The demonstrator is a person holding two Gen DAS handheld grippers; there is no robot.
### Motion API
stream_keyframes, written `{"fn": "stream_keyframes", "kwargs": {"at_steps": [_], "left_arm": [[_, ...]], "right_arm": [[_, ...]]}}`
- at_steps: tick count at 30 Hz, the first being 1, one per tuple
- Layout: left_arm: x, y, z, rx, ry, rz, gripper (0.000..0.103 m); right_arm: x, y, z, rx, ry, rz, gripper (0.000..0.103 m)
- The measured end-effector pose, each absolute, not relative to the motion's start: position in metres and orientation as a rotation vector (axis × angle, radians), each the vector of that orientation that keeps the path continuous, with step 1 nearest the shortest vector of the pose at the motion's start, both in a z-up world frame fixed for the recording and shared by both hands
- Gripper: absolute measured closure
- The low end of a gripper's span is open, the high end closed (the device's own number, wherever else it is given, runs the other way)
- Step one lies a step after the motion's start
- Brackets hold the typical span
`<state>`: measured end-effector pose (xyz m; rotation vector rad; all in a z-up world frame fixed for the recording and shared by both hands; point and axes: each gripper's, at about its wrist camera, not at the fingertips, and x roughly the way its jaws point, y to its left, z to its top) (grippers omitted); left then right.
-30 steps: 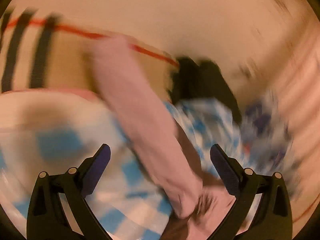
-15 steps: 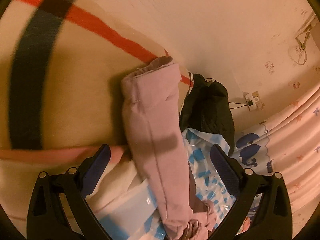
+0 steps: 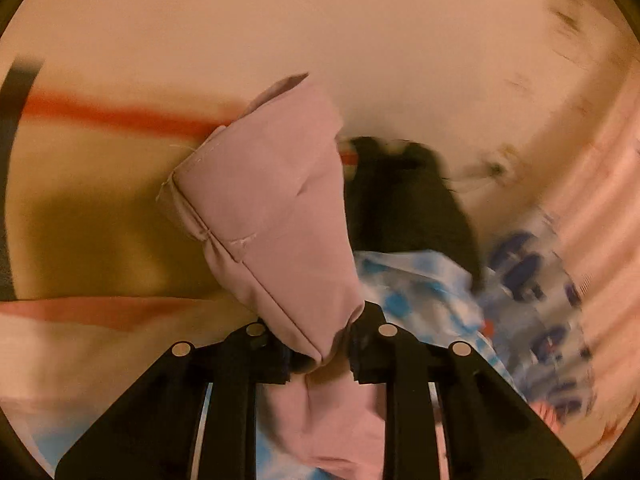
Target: Fold large clothes
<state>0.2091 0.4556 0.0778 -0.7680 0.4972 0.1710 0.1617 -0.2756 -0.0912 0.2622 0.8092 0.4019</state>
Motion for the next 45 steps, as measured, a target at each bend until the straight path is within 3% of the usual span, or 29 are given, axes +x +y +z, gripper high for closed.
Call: {"fn": "stream_keyframes", "kwargs": {"at_steps": [7,11,14,17,19,20,22,24,26,28,30,32,35,39,41,43,45], "left_arm": [[0.219,0.252,0.193,-0.535,0.42,-0.219,0.086],[0.219,0.111,0.203,-0.421,0.469,-0.449,0.087],[0.227,0.01,0.169,-0.354,0.559,-0.587,0.087],[0.233,-0.072,0.095,-0.296,0.718,-0.673,0.084],[0.248,-0.126,0.024,-0.235,0.892,-0.709,0.07],[0.247,-0.138,-0.005,-0.208,0.971,-0.711,0.058],[0.247,-0.169,-0.066,-0.1,1.143,-0.669,0.055],[0.24,-0.179,-0.078,-0.024,1.108,-0.661,0.046],[0.235,-0.171,-0.064,-0.052,1.095,-0.701,0.044],[0.226,-0.148,-0.027,-0.141,1.019,-0.751,0.041],[0.214,-0.124,0.021,-0.17,0.911,-0.769,0.028],[0.197,-0.089,0.057,-0.191,0.784,-0.754,0.014],[0.195,-0.021,0.084,-0.205,0.649,-0.631,0.012],[0.237,0.062,0.041,-0.368,0.73,-0.426,0.012],[0.25,0.094,0.007,-0.424,0.791,-0.35,0.012],[0.267,0.106,-0.048,-0.404,0.887,-0.293,0.012],[0.273,0.097,-0.089,-0.315,0.954,-0.335,0.012]], "right_arm": [[0.16,-0.291,-0.088,0.361,0.779,0.442,0.006],[0.161,-0.306,-0.088,0.472,0.748,0.474,0.006],[0.159,-0.336,-0.086,0.651,0.662,0.485,0.006],[0.146,-0.38,-0.081,0.844,0.507,0.415,0.006],[0.141,-0.408,-0.087,0.981,0.426,0.414,0.006],[0.143,-0.417,-0.093,1.045,0.414,0.433,0.007],[0.145,-0.429,-0.105,1.152,0.39,0.467,0.007],[0.145,-0.437,-0.109,1.203,0.368,0.487,0.007],[0.145,-0.441,-0.108,1.223,0.356,0.497,0.007],[0.143,-0.441,-0.105,1.228,0.356,0.497,0.007],[0.136,-0.439,-0.092,1.206,0.342,0.462,0.007],[0.122,-0.434,-0.058,1.083,0.282,0.413,0.007],[0.127,-0.4,0.015,0.748,0.271,0.367,0.007],[0.214,-0.321,0.049,0.319,0.638,0.315,0.007],[0.253,-0.303,0.019,0.231,0.811,0.244,0.007],[0.275,-0.302,-0.051,0.169,1.007,0.178,0.006],[0.258,-0.307,-0.083,0.193,0.934,0.224,0.007]]}}
